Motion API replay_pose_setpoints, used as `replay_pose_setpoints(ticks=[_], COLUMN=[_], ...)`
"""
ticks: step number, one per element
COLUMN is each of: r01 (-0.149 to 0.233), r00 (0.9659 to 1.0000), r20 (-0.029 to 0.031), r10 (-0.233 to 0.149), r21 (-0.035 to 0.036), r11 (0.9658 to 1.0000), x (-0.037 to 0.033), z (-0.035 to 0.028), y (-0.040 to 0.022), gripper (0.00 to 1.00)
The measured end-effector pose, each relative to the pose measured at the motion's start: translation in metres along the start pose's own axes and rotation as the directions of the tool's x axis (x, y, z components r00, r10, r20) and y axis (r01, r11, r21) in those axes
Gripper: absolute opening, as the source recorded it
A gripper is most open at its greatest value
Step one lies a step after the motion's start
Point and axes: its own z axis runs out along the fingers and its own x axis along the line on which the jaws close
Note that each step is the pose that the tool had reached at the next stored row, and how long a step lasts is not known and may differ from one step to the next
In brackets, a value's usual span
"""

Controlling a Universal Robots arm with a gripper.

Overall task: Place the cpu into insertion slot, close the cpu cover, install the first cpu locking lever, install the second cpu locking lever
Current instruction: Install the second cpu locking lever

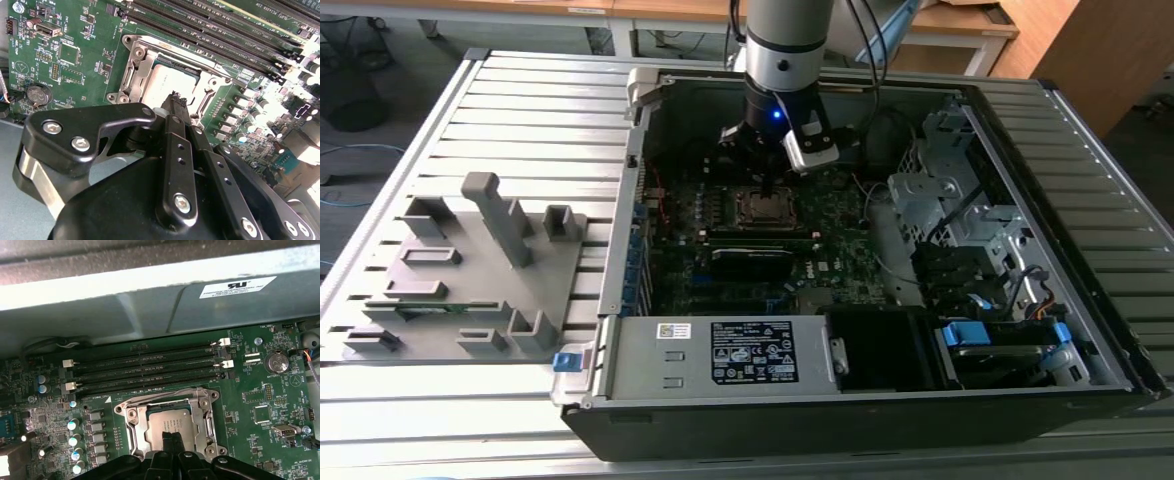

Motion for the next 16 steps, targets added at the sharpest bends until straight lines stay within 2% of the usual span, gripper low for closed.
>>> replay_pose_setpoints(ticks=[16], r01=[0.0], r00=[1.0], r20=[-0.0001], r10=[0.0], r21=[0.0003], r11=[1.0], x=[-0.0001], z=[-0.0051], y=[0.0001], gripper=[0.1])
